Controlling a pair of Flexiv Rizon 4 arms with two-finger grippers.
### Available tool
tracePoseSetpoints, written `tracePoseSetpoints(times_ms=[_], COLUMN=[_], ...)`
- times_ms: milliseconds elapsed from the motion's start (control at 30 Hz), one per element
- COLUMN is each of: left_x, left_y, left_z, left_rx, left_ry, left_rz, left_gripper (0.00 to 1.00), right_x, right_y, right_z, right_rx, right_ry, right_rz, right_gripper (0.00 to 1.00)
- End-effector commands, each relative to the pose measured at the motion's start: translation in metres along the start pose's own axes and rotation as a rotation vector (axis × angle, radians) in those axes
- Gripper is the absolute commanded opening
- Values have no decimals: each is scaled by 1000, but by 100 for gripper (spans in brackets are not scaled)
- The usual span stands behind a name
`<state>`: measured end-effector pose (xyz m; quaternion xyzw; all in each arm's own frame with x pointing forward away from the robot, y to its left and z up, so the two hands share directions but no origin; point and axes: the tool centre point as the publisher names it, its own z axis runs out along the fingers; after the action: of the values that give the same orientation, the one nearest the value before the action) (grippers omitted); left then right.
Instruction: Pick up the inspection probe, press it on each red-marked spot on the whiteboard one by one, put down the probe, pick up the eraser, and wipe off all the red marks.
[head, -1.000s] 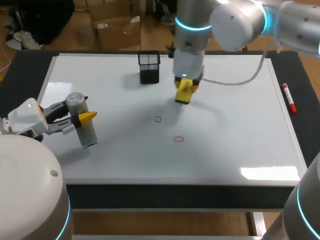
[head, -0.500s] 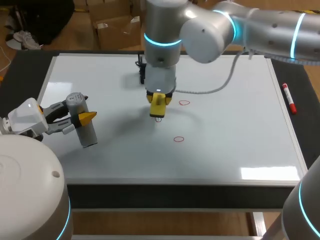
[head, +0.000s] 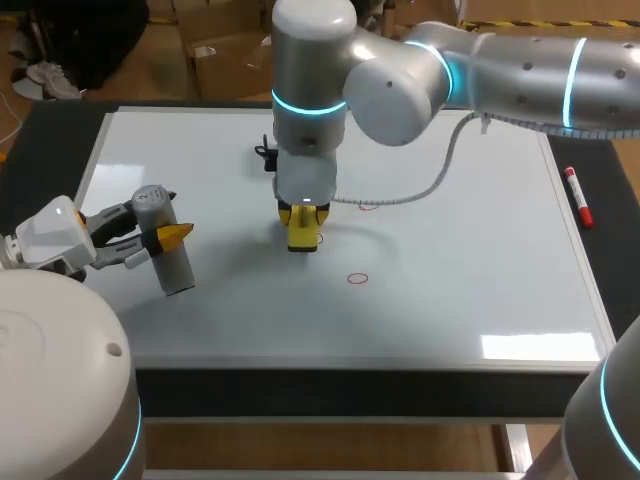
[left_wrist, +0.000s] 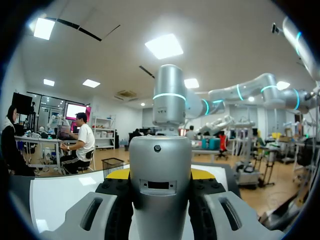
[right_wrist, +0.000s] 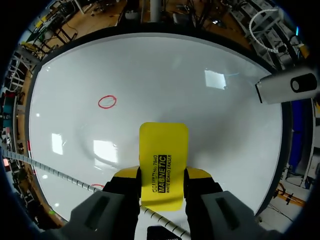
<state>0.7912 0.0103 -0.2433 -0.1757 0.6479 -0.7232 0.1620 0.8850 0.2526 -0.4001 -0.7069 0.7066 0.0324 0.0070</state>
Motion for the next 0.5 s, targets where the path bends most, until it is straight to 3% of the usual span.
tracePoseSetpoints(times_ms=[33,500], left_x=[1,1], left_y=[-1,-1], left_z=[0,0], left_rx=[0,0], left_ry=[-2,-2], left_rz=[1,1], left_gripper=[0,0], right_x=[-4,-12], right_y=[0,-2], right_z=[6,23], right_rx=[3,-29], right_ry=[1,13], right_rz=[-4,-65], right_gripper=[0,0])
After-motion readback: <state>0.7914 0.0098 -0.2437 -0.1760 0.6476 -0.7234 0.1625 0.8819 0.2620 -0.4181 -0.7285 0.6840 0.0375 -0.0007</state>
